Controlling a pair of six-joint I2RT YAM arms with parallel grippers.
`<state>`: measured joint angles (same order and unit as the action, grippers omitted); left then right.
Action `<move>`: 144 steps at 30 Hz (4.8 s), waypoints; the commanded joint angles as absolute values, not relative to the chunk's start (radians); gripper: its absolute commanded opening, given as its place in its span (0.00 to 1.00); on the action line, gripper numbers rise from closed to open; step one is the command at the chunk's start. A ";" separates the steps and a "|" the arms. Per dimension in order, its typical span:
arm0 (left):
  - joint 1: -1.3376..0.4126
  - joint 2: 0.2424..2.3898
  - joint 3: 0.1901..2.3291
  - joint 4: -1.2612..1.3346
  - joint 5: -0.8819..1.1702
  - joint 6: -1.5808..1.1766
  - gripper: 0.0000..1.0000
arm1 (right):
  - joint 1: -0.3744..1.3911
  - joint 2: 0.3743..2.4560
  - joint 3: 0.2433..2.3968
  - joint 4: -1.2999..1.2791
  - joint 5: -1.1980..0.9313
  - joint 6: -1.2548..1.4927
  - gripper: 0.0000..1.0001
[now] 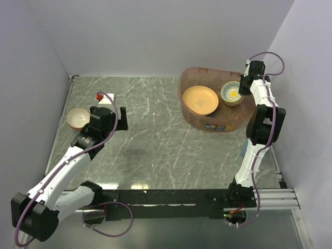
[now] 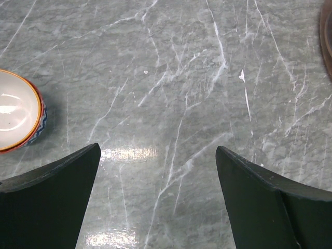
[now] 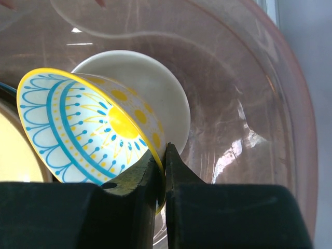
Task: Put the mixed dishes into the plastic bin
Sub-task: Place the bowl in the plastic bin, then pick up the bowl from the center of the board.
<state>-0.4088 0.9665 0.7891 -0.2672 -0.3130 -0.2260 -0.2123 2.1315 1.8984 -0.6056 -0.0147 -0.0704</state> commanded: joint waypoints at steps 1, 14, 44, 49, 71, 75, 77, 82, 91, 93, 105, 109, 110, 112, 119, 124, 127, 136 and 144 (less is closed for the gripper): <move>-0.403 0.969 0.790 -0.227 -0.330 -0.216 0.99 | -0.222 2.120 1.965 -0.554 -0.002 -0.060 0.15; -0.403 0.971 0.790 -0.227 -0.327 -0.216 0.99 | -0.222 2.132 1.968 -0.557 -0.002 -0.064 0.28; -0.356 0.936 0.790 -0.224 -0.273 -0.251 0.99 | -0.233 1.927 1.885 -0.563 -0.141 -0.107 0.73; -0.310 0.937 0.799 -0.229 -0.218 -0.287 0.99 | -0.233 1.754 1.725 -0.519 -0.291 -0.107 0.81; -0.126 0.761 0.813 -0.379 0.017 -0.606 0.99 | -0.282 1.043 1.017 -0.142 -0.849 -0.008 1.00; -0.110 0.762 0.804 -0.384 0.003 -0.643 0.99 | -0.320 0.993 0.928 -0.098 -0.925 0.041 1.00; -0.088 0.767 0.781 -0.373 0.006 -0.670 0.99 | -0.356 0.962 0.894 -0.054 -0.954 0.057 1.00; 0.052 0.802 0.721 -0.333 0.024 -0.741 0.99 | -0.402 0.943 0.824 0.012 -1.041 0.140 1.00; 0.308 0.992 0.813 -0.308 -0.090 -0.625 0.99 | -0.402 0.970 0.842 -0.017 -1.042 0.140 1.00; 0.310 1.047 0.821 -0.273 -0.130 -0.572 0.99 | -0.400 0.966 0.841 -0.014 -1.037 0.140 1.00; 0.310 1.310 0.891 -0.184 -0.302 -0.439 0.94 | -0.403 0.968 0.848 -0.038 -1.011 0.115 1.00; 0.319 1.371 0.911 -0.176 -0.336 -0.408 0.87 | -0.403 0.973 0.857 -0.060 -0.994 0.101 1.00; 0.319 1.396 0.917 -0.175 -0.344 -0.403 0.83 | -0.403 0.976 0.857 -0.058 -0.996 0.104 1.00; 0.324 1.417 0.931 -0.167 -0.341 -0.382 0.77 | -0.405 0.979 0.856 -0.054 -1.000 0.109 1.00; 0.330 1.520 0.982 -0.166 -0.348 -0.341 0.55 | -0.405 0.983 0.861 -0.061 -0.999 0.106 1.00; 0.331 1.563 1.015 -0.169 -0.336 -0.331 0.45 | -0.405 0.988 0.862 -0.063 -0.997 0.103 1.00; 0.331 1.575 1.026 -0.172 -0.336 -0.327 0.39 | -0.403 0.991 0.862 -0.066 -0.991 0.098 1.00; 0.330 1.575 1.038 -0.176 -0.342 -0.324 0.17 | -0.411 0.996 0.868 -0.077 -0.986 0.094 1.00; 0.331 1.496 1.052 -0.193 -0.327 -0.333 0.01 | -0.414 0.996 0.868 -0.077 -0.991 0.094 1.00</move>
